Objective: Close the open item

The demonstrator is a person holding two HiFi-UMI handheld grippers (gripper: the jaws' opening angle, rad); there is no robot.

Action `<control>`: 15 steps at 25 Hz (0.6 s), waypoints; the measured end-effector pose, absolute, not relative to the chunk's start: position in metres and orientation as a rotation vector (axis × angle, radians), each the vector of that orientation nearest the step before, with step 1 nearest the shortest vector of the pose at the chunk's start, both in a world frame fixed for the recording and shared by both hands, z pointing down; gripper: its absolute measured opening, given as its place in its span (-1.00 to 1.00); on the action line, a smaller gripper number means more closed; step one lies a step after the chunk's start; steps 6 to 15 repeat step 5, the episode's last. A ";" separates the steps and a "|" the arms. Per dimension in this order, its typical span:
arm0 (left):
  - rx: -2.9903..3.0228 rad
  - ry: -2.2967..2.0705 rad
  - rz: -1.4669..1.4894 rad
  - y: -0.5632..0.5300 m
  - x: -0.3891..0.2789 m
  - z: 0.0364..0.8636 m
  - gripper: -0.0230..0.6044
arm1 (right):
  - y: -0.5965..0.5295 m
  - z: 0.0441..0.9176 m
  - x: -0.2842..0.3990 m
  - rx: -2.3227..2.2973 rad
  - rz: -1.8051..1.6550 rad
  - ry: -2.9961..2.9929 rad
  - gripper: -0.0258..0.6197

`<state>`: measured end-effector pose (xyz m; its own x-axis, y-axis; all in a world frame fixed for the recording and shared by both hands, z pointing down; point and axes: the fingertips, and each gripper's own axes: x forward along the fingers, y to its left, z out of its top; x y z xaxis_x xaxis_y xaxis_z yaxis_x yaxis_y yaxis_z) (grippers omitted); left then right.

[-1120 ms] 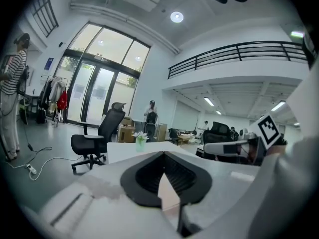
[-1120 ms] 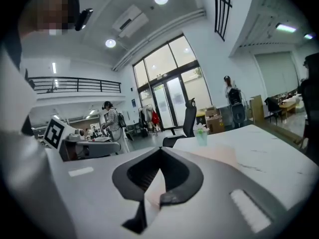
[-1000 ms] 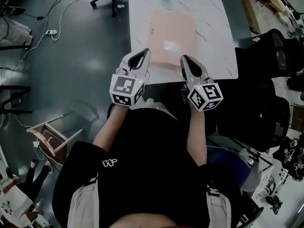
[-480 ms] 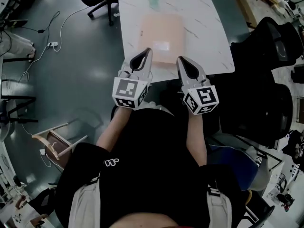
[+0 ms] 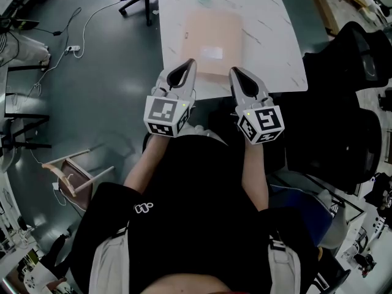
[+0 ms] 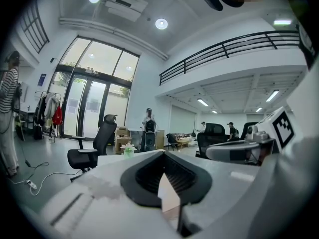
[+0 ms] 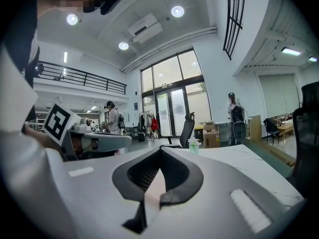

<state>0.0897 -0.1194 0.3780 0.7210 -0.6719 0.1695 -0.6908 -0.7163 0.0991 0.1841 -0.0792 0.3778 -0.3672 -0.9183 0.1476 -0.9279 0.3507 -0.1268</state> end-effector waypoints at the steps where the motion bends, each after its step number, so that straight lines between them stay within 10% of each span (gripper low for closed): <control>1: 2.766 -1.106 0.185 -0.119 0.089 0.379 -0.93 | -0.079 0.378 0.183 1.730 0.291 -2.543 -0.92; 15: 2.764 -1.113 0.186 -0.120 0.090 0.381 -0.93 | -0.082 0.377 0.182 1.704 0.274 -2.551 -0.92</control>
